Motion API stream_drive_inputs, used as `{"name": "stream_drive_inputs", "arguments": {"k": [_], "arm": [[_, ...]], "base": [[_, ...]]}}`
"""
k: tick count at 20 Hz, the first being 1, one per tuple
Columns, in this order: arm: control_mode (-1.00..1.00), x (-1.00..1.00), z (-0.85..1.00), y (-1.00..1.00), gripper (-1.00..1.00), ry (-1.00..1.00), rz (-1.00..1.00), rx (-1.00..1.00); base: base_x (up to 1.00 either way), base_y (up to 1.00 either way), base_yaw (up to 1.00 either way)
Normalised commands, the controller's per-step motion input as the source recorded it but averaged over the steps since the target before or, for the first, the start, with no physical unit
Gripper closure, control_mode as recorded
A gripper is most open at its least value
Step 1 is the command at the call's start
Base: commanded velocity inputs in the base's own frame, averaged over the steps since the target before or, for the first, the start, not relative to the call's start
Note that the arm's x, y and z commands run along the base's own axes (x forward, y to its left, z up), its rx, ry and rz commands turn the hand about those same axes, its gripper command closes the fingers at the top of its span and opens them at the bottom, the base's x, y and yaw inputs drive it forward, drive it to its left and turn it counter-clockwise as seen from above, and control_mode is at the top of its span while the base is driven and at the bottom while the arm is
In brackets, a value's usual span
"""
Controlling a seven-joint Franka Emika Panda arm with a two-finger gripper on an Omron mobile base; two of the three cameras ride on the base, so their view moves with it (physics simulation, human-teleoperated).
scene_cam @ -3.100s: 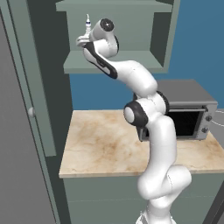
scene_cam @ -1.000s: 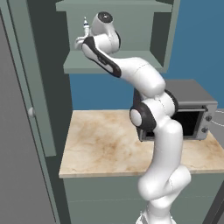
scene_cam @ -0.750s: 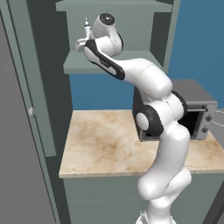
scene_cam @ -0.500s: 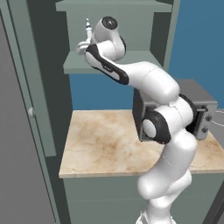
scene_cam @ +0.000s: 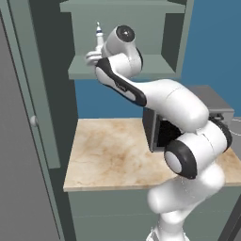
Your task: Move the cutting board and knife to the sink. Then move spray from the cabinet to the counter.
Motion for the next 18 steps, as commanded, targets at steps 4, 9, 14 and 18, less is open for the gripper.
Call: {"name": "stream_drive_inputs", "arguments": {"k": [4,9,14,18], "arm": [[-1.00,-0.79,0.00,-0.04,1.00,0.00,0.02,0.02],[-1.00,-0.80,0.00,-0.05,1.00,0.00,0.05,0.02],[-1.00,-0.83,-0.02,-0.08,1.00,0.00,0.08,0.02],[-1.00,-0.71,-0.18,-0.14,1.00,0.00,0.09,0.00]], "base": [[0.00,0.00,0.00],[0.00,0.00,0.00],[0.00,0.00,0.00],[0.00,0.00,0.00]]}}
